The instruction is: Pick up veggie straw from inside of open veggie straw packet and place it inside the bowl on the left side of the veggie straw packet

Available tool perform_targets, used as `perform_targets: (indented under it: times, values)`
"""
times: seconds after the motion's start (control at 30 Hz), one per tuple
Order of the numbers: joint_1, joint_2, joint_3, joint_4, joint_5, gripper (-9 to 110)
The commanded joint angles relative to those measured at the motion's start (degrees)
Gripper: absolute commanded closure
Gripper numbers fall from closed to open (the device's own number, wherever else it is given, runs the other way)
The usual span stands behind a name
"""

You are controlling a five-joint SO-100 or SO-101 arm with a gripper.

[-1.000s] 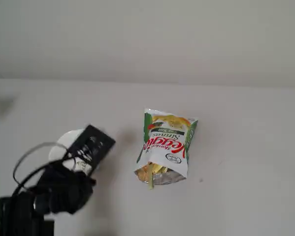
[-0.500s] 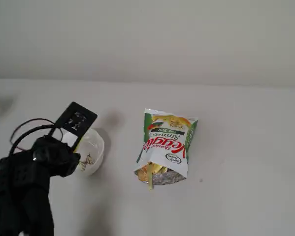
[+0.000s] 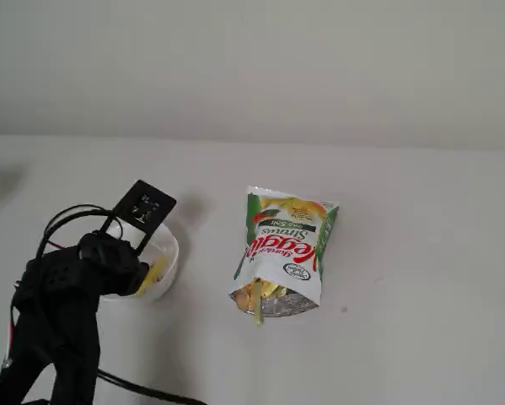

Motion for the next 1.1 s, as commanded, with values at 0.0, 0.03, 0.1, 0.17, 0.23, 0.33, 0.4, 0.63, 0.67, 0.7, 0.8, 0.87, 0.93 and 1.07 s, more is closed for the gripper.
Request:
perform_targets:
  times: [0.0,0.03,0.1,0.17,0.23,0.33,0.4,0.63,0.67,0.7,0.8,0.87,0.93,1.07]
  values:
    - [0.6,1.1,-4.2,-0.6,0.0,74]
    - [0.6,1.7,-4.2,-0.1,0.0,79]
    - [0.7,3.8,-4.2,1.7,0.0,87]
    - [0.7,7.2,-4.2,4.4,0.2,93]
    - [1.1,11.6,-4.2,7.4,1.9,100]
    - [2.9,19.6,-4.2,12.8,5.4,101]
    - [4.8,25.5,-3.6,16.2,8.5,101]
    - [12.4,49.7,-1.6,28.2,19.8,101]
    - [13.9,52.6,-1.6,29.8,21.7,101]
    - [15.3,54.8,-1.6,31.3,23.5,101]
    - [18.9,60.6,-1.0,35.2,27.3,101]
    - [20.1,65.0,1.2,36.2,28.7,101]
    - [21.1,68.5,4.0,36.9,29.7,101]
    - [25.0,73.1,11.2,36.2,31.0,101]
